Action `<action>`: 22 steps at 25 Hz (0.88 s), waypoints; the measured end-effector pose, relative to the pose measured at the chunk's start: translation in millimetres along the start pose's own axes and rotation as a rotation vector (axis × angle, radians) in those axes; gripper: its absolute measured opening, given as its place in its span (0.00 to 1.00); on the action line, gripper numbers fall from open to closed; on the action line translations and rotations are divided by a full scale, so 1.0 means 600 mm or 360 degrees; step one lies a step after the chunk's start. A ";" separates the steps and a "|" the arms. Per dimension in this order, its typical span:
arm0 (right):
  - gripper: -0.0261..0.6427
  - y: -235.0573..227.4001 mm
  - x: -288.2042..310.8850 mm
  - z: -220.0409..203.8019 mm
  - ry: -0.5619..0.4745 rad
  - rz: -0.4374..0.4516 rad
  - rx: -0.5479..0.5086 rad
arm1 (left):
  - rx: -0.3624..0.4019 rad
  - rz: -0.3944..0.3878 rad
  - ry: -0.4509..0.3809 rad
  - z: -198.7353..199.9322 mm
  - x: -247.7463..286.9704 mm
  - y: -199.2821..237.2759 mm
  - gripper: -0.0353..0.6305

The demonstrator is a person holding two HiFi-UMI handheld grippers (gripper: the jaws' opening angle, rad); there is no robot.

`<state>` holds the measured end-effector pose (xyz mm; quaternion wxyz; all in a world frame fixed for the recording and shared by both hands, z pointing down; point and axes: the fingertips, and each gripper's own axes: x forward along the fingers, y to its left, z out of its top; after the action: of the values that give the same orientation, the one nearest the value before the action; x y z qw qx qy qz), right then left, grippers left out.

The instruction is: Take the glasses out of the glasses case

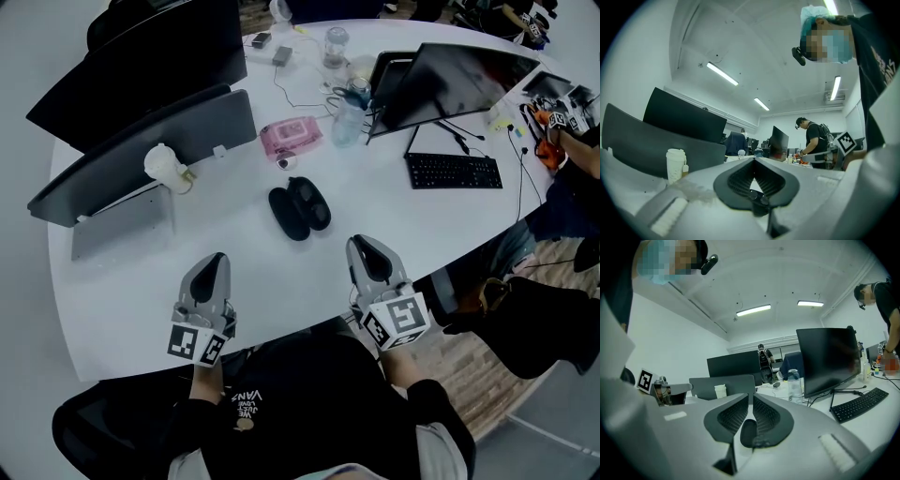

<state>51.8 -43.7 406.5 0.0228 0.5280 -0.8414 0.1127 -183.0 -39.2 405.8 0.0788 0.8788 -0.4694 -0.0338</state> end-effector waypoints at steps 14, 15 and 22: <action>0.09 -0.046 0.091 -0.013 0.0073 0.0089 0.0022 | -0.0019 0.0042 0.0040 -0.010 0.067 0.018 0.05; 0.09 -0.049 0.097 -0.016 0.0079 0.0092 0.0024 | -0.0024 0.0046 0.0041 -0.012 0.070 0.020 0.06; 0.09 -0.062 0.148 -0.035 0.0129 0.0127 0.0014 | -0.0046 0.0088 0.0055 -0.021 0.081 0.034 0.05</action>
<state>44.1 -133.1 447.4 0.0499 0.4892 -0.8597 0.1385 -171.1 -89.4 422.4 0.1005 0.8647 -0.4916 -0.0231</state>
